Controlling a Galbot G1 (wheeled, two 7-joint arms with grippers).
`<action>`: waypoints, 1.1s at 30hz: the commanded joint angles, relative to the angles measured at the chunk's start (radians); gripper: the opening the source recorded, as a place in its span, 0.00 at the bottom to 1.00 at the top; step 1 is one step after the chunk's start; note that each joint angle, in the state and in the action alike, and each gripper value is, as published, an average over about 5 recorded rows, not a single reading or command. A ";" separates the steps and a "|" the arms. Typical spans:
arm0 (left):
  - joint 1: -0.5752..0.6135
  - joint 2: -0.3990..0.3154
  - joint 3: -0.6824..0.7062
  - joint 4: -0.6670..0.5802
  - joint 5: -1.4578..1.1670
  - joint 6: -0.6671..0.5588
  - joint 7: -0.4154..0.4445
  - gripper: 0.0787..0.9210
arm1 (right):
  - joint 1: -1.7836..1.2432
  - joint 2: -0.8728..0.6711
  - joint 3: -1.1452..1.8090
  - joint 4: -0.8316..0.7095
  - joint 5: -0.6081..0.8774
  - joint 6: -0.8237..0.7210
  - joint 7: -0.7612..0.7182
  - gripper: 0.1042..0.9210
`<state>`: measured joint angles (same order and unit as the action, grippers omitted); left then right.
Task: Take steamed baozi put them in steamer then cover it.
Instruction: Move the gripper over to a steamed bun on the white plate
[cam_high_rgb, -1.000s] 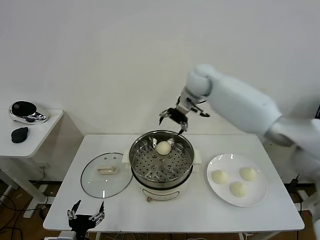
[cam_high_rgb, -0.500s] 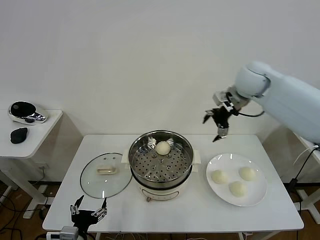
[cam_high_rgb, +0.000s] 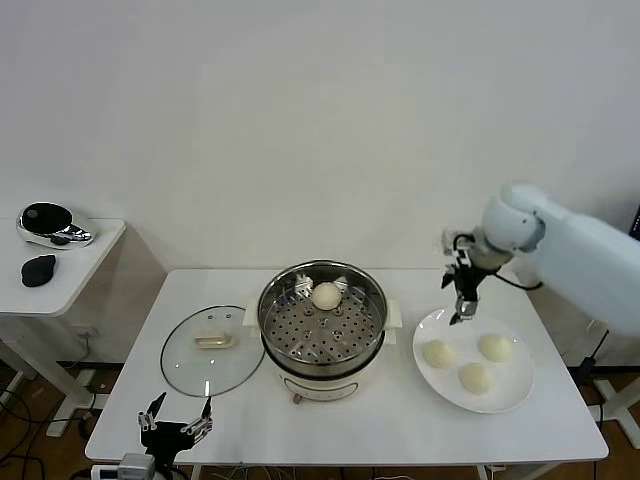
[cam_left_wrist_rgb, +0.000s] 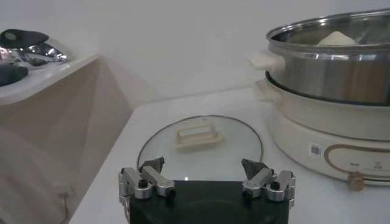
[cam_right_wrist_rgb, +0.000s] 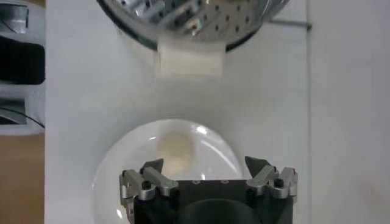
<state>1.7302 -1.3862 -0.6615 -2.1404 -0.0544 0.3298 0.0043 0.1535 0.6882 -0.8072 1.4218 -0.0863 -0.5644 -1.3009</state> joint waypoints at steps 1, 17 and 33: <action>-0.002 0.001 -0.003 0.004 -0.004 0.001 0.000 0.88 | -0.168 -0.010 0.076 0.010 -0.069 -0.055 0.008 0.88; 0.000 -0.003 -0.011 0.002 -0.009 0.004 0.010 0.88 | -0.313 0.105 0.182 -0.144 -0.188 0.004 0.091 0.88; 0.008 -0.013 -0.008 0.009 -0.008 0.002 0.009 0.88 | -0.324 0.148 0.197 -0.208 -0.219 0.042 0.136 0.88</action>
<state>1.7388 -1.3996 -0.6689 -2.1305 -0.0625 0.3319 0.0132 -0.1558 0.8276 -0.6188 1.2302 -0.2879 -0.5233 -1.1728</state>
